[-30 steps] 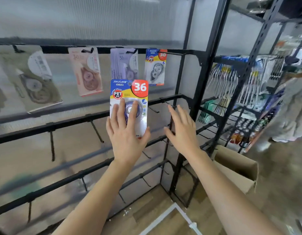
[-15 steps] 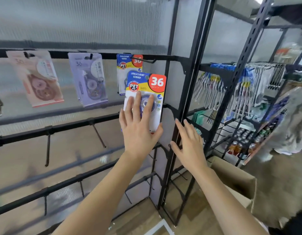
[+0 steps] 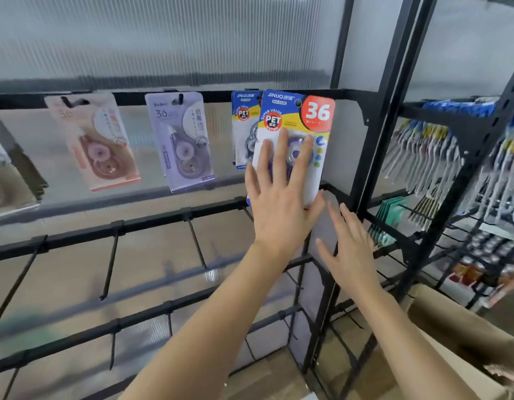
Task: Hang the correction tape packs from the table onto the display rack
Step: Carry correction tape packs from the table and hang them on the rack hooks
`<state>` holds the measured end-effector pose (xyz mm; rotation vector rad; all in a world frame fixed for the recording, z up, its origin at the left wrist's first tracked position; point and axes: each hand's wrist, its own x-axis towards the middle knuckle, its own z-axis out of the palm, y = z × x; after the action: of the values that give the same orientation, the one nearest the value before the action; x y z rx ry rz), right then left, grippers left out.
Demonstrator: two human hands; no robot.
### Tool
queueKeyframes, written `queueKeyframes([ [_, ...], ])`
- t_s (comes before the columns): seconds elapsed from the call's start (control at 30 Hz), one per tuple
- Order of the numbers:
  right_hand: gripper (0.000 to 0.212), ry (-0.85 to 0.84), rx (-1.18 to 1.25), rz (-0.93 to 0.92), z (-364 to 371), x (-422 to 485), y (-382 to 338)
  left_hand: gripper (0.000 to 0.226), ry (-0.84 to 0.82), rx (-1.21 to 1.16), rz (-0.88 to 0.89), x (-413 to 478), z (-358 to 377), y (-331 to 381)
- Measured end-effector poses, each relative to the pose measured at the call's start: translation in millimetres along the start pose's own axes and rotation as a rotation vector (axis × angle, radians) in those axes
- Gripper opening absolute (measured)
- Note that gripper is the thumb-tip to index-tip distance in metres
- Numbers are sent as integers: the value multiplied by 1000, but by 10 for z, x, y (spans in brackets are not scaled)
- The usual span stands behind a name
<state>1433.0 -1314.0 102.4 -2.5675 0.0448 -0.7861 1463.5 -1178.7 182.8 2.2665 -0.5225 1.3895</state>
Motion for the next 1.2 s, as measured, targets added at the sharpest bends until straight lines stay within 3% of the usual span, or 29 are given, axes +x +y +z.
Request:
queueKeyframes([
  [0.4, 81, -58, 110, -177, 107, 412, 175, 76, 28, 173, -97, 32, 135, 275],
  [0.63, 70, -105, 130, -263, 49, 528, 400, 76, -96, 152, -287, 97, 265, 384],
  [0.93, 70, -145, 166, -278, 149, 620, 552, 85, -266, 258, -360, 397, 616, 51],
  [1.2, 71, -125, 215, -252, 404, 864, 386, 88, -283, 267, -370, 590, 1000, -383],
])
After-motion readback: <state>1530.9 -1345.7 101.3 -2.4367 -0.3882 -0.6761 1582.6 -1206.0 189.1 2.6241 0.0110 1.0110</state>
